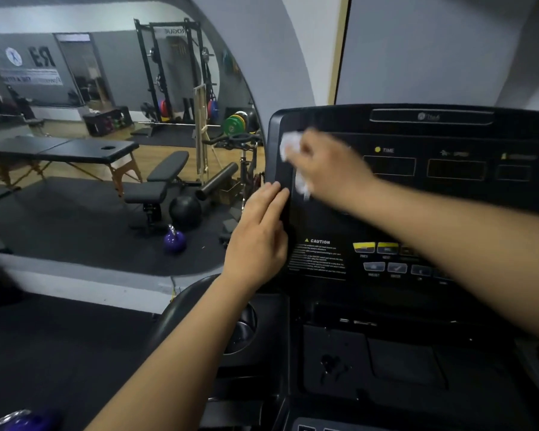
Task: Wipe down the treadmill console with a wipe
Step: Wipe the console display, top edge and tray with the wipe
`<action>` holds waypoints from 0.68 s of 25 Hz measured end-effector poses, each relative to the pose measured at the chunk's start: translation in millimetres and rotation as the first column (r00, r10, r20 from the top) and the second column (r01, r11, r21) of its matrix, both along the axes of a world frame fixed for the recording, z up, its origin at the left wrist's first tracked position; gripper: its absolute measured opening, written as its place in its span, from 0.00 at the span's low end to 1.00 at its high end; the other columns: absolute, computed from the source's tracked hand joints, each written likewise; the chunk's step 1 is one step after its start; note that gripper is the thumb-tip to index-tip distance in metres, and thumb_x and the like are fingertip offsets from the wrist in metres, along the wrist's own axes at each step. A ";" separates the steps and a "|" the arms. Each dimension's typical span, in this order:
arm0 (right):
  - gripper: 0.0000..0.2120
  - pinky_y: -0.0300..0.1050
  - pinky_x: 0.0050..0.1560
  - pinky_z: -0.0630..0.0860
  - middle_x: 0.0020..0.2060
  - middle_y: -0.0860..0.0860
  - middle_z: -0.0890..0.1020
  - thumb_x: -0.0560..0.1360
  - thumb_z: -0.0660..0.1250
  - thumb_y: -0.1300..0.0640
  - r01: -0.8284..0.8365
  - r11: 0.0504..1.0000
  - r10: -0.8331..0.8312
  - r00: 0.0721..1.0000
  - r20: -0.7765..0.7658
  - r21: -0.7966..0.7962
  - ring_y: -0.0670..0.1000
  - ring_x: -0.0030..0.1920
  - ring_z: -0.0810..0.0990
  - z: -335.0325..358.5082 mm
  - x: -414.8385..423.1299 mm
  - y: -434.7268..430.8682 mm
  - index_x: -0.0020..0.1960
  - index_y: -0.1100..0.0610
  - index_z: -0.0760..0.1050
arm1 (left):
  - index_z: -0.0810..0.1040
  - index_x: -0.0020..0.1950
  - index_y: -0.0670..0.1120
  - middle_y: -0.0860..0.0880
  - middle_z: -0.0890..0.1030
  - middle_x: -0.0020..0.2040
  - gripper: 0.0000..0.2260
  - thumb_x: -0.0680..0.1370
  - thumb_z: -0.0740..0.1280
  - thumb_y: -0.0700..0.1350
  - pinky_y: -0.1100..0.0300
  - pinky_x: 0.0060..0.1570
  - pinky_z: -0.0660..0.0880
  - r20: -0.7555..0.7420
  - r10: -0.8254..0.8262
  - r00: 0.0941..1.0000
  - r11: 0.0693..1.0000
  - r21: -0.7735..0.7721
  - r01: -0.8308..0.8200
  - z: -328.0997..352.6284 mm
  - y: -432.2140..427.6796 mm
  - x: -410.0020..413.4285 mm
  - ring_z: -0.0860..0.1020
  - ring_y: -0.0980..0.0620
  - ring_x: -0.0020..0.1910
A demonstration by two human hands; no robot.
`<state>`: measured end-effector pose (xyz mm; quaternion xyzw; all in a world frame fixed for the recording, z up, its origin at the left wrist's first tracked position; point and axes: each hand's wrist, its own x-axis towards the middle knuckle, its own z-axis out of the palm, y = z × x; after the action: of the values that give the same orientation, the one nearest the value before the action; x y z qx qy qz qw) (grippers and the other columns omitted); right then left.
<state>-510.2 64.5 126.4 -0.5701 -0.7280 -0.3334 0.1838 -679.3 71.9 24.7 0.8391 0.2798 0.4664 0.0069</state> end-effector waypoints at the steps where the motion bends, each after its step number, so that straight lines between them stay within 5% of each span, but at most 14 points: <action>1: 0.12 0.51 0.33 0.73 0.47 0.61 0.76 0.73 0.67 0.58 -0.078 0.996 0.082 0.993 0.090 -0.051 0.62 0.44 0.76 -23.1 -7.1 -18.6 0.55 0.62 0.77 | 0.70 0.72 0.35 0.37 0.69 0.74 0.25 0.74 0.61 0.33 0.50 0.75 0.62 0.007 -0.004 1.000 1.000 0.009 0.004 4.4 0.9 3.9 0.65 0.39 0.75; 4: 0.06 0.49 0.28 0.76 0.41 0.60 0.78 0.69 0.72 0.59 -0.233 0.921 0.303 0.933 0.197 -0.312 0.58 0.38 0.77 -66.1 6.6 -58.1 0.43 0.61 0.79 | 0.66 0.75 0.37 0.37 0.64 0.77 0.27 0.75 0.59 0.36 0.44 0.76 0.59 -0.015 0.000 1.000 0.999 0.049 0.000 21.8 11.0 18.0 0.59 0.39 0.78; 6: 0.04 0.47 0.25 0.74 0.40 0.57 0.77 0.72 0.70 0.59 -0.188 0.895 0.320 0.903 0.287 -0.405 0.55 0.36 0.75 -58.7 34.4 -70.1 0.45 0.59 0.80 | 0.65 0.76 0.38 0.38 0.64 0.77 0.26 0.76 0.59 0.38 0.41 0.76 0.58 -0.031 0.003 1.000 0.995 0.095 0.000 36.8 20.7 33.2 0.58 0.39 0.78; 9: 0.14 0.49 0.26 0.75 0.43 0.60 0.77 0.72 0.70 0.63 -0.023 0.990 0.046 0.985 0.164 -0.142 0.59 0.36 0.76 -18.9 97.3 -74.1 0.57 0.59 0.80 | 0.65 0.76 0.39 0.39 0.64 0.77 0.25 0.78 0.58 0.40 0.42 0.77 0.54 -0.083 -0.047 0.995 0.979 0.192 0.062 52.1 27.3 65.7 0.58 0.40 0.78; 12: 0.14 0.58 0.38 0.78 0.48 0.62 0.76 0.76 0.63 0.60 0.305 0.936 -0.259 0.934 -0.245 0.174 0.64 0.41 0.77 11.7 152.8 -87.5 0.60 0.59 0.78 | 0.66 0.76 0.40 0.40 0.65 0.77 0.24 0.79 0.58 0.41 0.41 0.77 0.52 -0.175 -0.108 0.979 0.957 0.248 0.150 49.1 18.4 103.0 0.58 0.41 0.78; 15: 0.18 0.54 0.38 0.77 0.45 0.54 0.76 0.77 0.56 0.51 0.431 0.878 -0.327 0.856 -0.400 0.206 0.58 0.40 0.76 -25.3 159.1 -111.8 0.60 0.57 0.77 | 0.63 0.78 0.43 0.41 0.62 0.78 0.25 0.81 0.57 0.47 0.41 0.78 0.47 -0.235 -0.025 0.972 0.954 0.286 0.094 41.5 14.5 127.3 0.55 0.42 0.79; 17: 0.17 0.46 0.31 0.75 0.42 0.52 0.76 0.75 0.61 0.54 0.303 0.950 -0.273 0.922 -0.276 0.073 0.54 0.37 0.75 -68.7 150.0 -139.5 0.61 0.57 0.78 | 0.63 0.78 0.44 0.41 0.61 0.79 0.25 0.81 0.56 0.49 0.40 0.77 0.47 -0.256 0.065 0.965 0.938 0.344 0.028 37.3 17.8 132.5 0.54 0.41 0.80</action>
<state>-360.2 -75.0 57.7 -0.6985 -0.5853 -0.3195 0.2597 -546.7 89.7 61.9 0.8790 0.1999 0.3928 -0.1818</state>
